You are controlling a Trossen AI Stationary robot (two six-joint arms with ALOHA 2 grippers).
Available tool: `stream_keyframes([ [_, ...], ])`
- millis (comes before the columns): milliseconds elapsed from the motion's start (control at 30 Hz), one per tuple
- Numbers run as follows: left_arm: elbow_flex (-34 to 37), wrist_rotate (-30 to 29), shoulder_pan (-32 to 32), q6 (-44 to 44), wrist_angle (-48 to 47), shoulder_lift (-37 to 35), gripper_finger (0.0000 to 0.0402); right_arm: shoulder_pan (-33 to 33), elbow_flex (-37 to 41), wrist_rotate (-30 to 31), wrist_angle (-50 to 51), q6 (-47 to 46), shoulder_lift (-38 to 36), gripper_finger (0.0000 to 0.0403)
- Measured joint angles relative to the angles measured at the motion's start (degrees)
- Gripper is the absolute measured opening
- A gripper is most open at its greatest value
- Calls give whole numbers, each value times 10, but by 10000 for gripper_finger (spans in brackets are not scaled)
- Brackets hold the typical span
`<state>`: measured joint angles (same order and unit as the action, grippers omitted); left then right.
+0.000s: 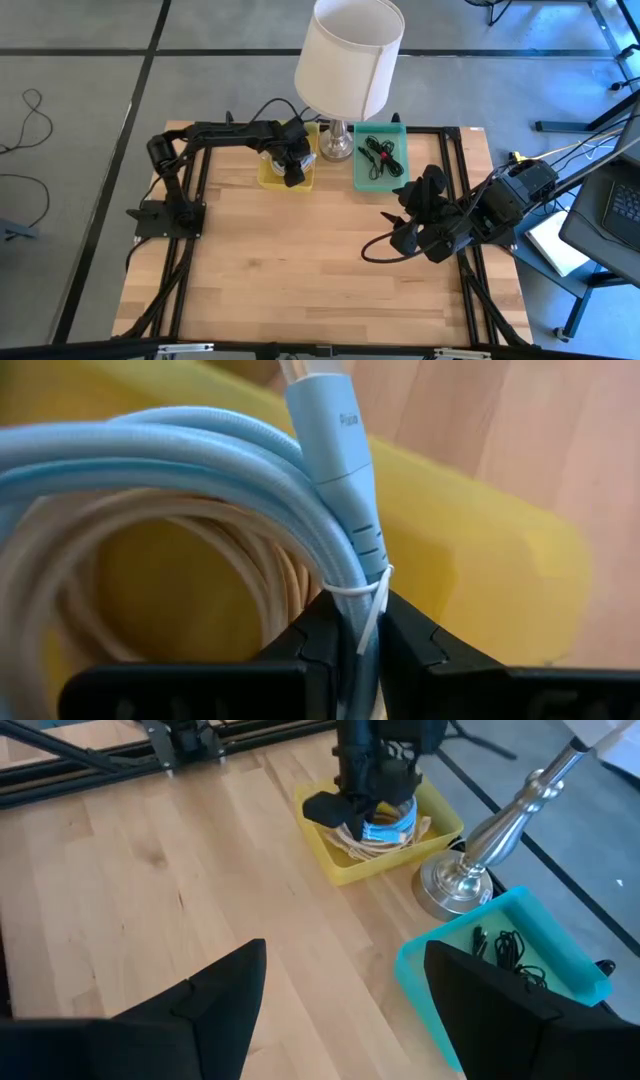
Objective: Pick & Place USB Port
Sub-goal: Put the blue HDMI cable into the yellow bin
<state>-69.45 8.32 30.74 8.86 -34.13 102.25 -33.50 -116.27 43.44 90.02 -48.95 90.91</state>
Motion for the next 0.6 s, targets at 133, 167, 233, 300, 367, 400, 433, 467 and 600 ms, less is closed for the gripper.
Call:
stream_keyframes([
  [133, -1, 4, 4, -3, 8, 31, 34, -2, 0, -7, 0, 0, 0, 276],
  [167, -1, 4, 4, -4, 10, 36, 34, -2, 0, -10, 0, -1, 0, 276],
  [233, -1, 4, 4, -4, 13, 39, 34, -2, 0, -12, 0, 0, 0, 276],
  [300, -1, -1, 4, -5, 17, 39, 34, -2, 0, -13, 0, 1, 0, 276],
  [367, 0, -5, 4, -12, 27, 38, 42, -2, 0, -15, 0, 1, 0, 276],
  [400, 1, -5, 5, -14, 29, 36, 53, -2, 0, -15, 0, 1, 0, 276],
  [433, 1, -8, 6, -15, 32, 35, 66, -2, 0, -15, 0, 1, 0, 276],
  [467, 2, -12, 6, -20, 36, 35, 81, -2, 0, -17, 0, 1, 0, 276],
  [600, 3, -15, 6, -33, 38, 29, 135, -2, 0, -31, 0, -1, 0, 276],
])
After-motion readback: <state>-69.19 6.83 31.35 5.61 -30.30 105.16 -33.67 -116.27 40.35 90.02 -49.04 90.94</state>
